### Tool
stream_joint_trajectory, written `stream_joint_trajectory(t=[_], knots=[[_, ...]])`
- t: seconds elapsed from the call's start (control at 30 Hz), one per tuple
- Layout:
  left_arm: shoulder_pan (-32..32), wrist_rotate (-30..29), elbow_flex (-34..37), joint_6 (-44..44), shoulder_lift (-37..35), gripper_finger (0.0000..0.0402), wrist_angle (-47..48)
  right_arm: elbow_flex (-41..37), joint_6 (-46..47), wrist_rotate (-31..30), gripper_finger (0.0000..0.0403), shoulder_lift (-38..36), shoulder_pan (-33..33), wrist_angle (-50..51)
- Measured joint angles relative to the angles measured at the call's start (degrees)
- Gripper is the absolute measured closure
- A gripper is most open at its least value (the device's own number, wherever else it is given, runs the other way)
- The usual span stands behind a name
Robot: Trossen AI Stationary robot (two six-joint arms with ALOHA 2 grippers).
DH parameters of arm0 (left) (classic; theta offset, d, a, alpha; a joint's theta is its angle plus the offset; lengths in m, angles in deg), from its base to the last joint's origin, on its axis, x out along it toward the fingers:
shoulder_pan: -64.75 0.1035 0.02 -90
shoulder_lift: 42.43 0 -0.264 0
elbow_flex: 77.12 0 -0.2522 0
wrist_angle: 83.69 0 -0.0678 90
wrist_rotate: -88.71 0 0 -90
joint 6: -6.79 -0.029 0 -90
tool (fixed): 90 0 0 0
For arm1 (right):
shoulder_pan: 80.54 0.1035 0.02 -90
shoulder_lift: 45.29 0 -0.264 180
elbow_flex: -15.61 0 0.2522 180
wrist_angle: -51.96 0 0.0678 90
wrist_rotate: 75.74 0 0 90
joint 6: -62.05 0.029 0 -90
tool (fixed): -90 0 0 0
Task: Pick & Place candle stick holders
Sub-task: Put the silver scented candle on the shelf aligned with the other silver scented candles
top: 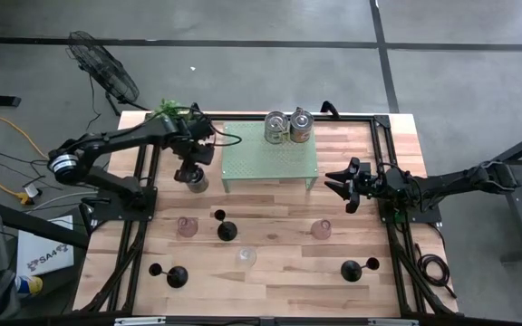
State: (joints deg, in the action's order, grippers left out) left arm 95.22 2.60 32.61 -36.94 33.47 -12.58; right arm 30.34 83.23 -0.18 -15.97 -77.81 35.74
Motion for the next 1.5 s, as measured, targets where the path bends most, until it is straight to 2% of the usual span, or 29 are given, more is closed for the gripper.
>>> stream_joint_trajectory(t=[0.17, 0.47, 0.57, 0.67, 0.83, 0.97, 1.07, 1.23, 1.5], knots=[[-1.0, -2.77, 0.0, -1.13, 2.63, 0.0259, -0.52, 0.0, 0.0, -0.02, 0.0255, -0.02, 0.0, 0.0], [-0.97, -1.92, -0.26, -3.14, 4.67, 0.0263, -0.43, 0.0, 0.01, -0.02, 0.0255, 0.0, 0.01, 0.0], [-0.95, -1.72, -0.22, -2.9, 4.69, 0.0286, -0.03, 0.0, -0.01, -0.02, 0.0255, 0.0, -0.01, 0.0], [-0.9, -1.51, -0.17, 0.11, 4.74, 0.0326, 0.5, 0.0, 0.0, -0.02, 0.0255, -0.01, -0.01, 0.0], [-0.84, -0.92, -0.17, 10.92, 4.78, 0.0392, 0.18, 0.0, -0.01, -0.02, 0.0255, -0.02, 0.01, 0.0], [-0.84, 0.77, -0.15, 22.72, 4.83, 0.0397, 1.68, 0.0, 0.01, -0.02, 0.0255, -0.02, 0.0, -0.01], [-0.84, 1.87, -0.11, 34.93, 4.83, 0.0398, 3.35, 0.0, -0.01, 0.0, 0.0255, 0.0, -0.01, -0.02], [-0.9, -0.38, -0.11, 53.06, 4.83, 0.04, 6.35, 0.0, 0.0, -0.02, 0.0255, 0.0, 0.0, 0.0], [-0.9, -3.01, 0.0, 66.63, 4.83, 0.0401, 7.17, 0.0, -0.01, -0.02, 0.0255, -0.02, -0.01, 0.0]])
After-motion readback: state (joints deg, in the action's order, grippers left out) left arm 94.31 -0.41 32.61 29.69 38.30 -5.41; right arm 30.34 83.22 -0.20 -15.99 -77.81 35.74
